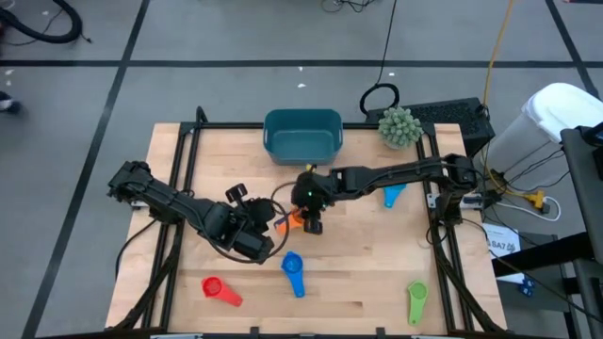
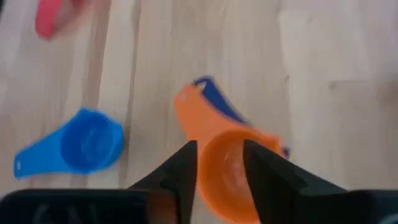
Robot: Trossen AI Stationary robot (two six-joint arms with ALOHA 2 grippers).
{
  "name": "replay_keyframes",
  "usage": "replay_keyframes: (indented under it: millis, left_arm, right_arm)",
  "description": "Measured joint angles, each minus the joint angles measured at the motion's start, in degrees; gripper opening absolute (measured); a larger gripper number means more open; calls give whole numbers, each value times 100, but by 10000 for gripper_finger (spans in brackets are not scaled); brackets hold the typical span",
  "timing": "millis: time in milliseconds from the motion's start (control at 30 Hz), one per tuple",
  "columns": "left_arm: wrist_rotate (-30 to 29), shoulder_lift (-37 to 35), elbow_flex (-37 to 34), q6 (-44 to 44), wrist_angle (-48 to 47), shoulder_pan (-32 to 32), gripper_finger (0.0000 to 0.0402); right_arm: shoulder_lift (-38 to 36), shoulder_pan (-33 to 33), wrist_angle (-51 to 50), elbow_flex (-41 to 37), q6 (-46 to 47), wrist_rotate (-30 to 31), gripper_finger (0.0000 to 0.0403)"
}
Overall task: Nest measuring cups in basket
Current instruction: Stack the orange measuring cup on top of dark blue measuring cup, then move the light blue measuring cup to the center of the table
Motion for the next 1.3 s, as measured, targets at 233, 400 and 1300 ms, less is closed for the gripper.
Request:
replay_keyframes:
  millis: [233, 400, 1300]
  left_arm:
    - [-2, 0, 0, -11, 15, -2, 113]
    - [-2, 0, 0, -11, 25, 0, 113]
    - [-4, 0, 0, 42, 27, 0, 113]
  right_arm:
    - [7, 21, 244, -472, -78, 21, 11]
    - [7, -70, 675, -731, -65, 12, 8]
    - [-24, -229, 1883, -1373, 257, -172, 0]
